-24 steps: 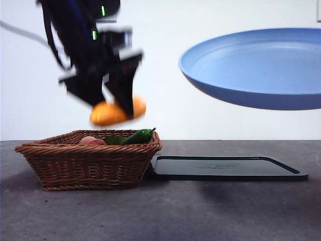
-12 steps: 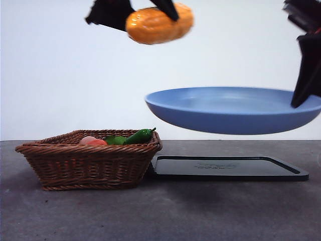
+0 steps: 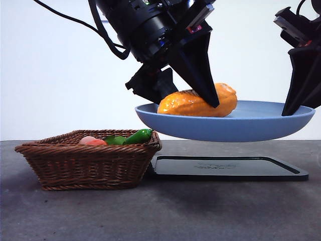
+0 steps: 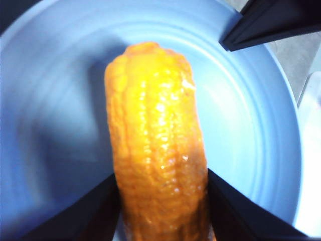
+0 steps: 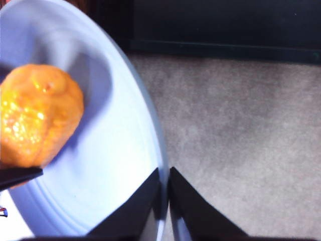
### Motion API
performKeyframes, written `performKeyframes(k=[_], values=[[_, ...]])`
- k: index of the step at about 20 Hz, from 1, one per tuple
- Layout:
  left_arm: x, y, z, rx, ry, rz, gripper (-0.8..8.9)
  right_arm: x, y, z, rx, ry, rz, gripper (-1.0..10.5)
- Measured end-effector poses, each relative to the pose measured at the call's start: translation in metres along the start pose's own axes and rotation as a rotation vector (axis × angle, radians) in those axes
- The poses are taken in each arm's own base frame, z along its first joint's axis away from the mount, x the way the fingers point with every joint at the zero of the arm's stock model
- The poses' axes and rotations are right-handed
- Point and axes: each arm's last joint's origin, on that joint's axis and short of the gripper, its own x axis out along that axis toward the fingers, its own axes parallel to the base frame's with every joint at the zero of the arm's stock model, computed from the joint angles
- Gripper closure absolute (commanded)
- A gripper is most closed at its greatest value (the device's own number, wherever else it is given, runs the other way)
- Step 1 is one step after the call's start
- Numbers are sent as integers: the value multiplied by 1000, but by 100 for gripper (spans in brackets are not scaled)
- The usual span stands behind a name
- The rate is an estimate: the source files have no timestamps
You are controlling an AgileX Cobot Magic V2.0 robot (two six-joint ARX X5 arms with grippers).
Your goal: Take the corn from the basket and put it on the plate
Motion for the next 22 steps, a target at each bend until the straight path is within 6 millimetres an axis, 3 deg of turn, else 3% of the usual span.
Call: performKeyframes(k=[5, 11, 17, 22], values=[[2, -6, 0, 13, 6, -10, 444, 0, 0, 0, -1, -2, 0, 945], [-6, -10, -2, 8, 24, -11, 444, 0, 0, 1, -4, -6, -2, 945], [-65, -32, 14, 73, -145, -12, 445, 3, -3, 6, -13, -40, -23, 945], [-106, -48, 9, 108, -239, -13, 445, 17, -26, 23, 53, -40, -47, 945]])
